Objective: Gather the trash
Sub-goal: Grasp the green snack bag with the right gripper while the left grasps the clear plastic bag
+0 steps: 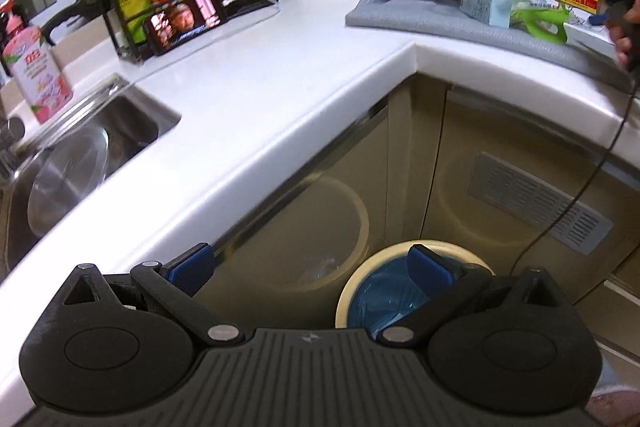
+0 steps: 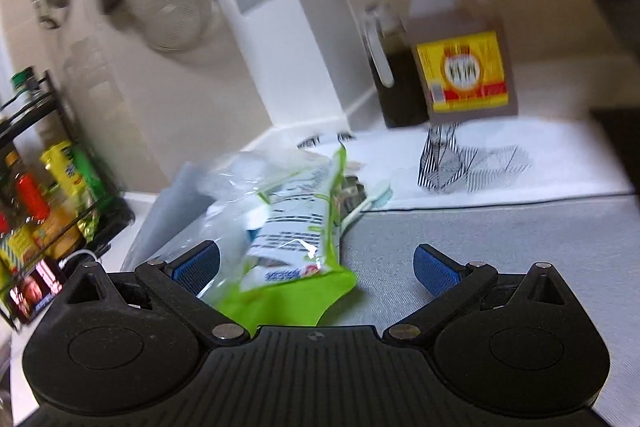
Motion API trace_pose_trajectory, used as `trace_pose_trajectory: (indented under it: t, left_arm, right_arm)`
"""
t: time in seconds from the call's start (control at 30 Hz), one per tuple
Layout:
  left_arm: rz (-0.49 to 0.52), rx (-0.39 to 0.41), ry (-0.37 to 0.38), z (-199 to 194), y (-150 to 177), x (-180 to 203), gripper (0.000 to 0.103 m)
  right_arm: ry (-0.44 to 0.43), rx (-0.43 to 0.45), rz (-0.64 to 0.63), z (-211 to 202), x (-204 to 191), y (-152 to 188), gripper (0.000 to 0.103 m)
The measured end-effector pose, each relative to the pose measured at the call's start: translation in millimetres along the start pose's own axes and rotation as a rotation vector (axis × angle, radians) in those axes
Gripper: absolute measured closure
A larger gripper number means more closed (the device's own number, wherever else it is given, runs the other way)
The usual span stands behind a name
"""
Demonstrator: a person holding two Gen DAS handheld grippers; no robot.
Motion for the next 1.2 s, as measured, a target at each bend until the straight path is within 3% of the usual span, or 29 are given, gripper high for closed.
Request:
trace_pose_trajectory:
  t: [0.2, 0.27, 0.3, 0.33, 0.4, 0.5, 0.6, 0.67, 0.83, 1.0, 1.13, 1.17, 1.2]
  left_arm:
    - [0.036, 0.085, 0.015, -5, -56, 14, 0.000]
    - [0.041, 0.117, 0.021, -3, -80, 23, 0.000]
    - [0.043, 0.132, 0.025, -3, -92, 28, 0.000]
    - [0.046, 0.148, 0.031, -2, -104, 33, 0.000]
    - [0.052, 0.172, 0.044, 0, -127, 46, 0.000]
    - [0.060, 0.203, 0.102, 1, -159, 71, 0.000]
    - [0.059, 0.227, 0.181, 10, -190, 99, 0.000]
    - [0.060, 0.232, 0.230, 20, -213, 118, 0.000]
    - [0.035, 0.161, 0.349, 63, -274, 155, 0.000]
    - [-0.002, 0.054, 0.349, 120, -317, 179, 0.000]
    - [-0.018, -0.067, 0.336, 161, -329, 193, 0.001]
    - [-0.036, -0.082, 0.316, 167, -329, 194, 0.002]
    - [-0.062, -0.080, 0.297, 169, -326, 190, 0.016]
  right_arm:
    - [-0.046, -0.067, 0.095, 43, 21, 3, 0.000]
    - [-0.090, -0.084, 0.113, 52, 25, 6, 0.009]
    - [-0.114, -0.071, 0.098, 52, 25, 8, 0.034]
    - [-0.151, -0.067, 0.089, 53, 25, 10, 0.071]
    - [-0.215, -0.102, 0.119, 58, 30, 15, 0.092]
    - [-0.242, 0.007, 0.130, 40, 37, 12, 0.093]
    - [-0.185, 0.155, 0.112, 20, 40, 0, 0.093]
    - [-0.142, 0.196, 0.139, 15, 45, -4, 0.093]
    - [-0.013, 0.224, 0.201, 13, 59, -7, 0.093]
    - [-0.001, 0.232, 0.235, 11, 70, -7, 0.093]
    - [-0.014, 0.207, 0.210, 16, 64, -6, 0.093]
    - [-0.014, 0.204, 0.205, 17, 63, -6, 0.093]
    - [-0.013, 0.200, 0.202, 18, 63, -6, 0.093]
Point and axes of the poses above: each gripper's, at about its wrist camera, not at the fingertips, and z roughly the way its jaws point, x to its right, y to its underside, the point moved 1 cm from there along z, roughly the way its jaws point, and after that the axes turned 5 degrees about -y, right-handed, at the moved point
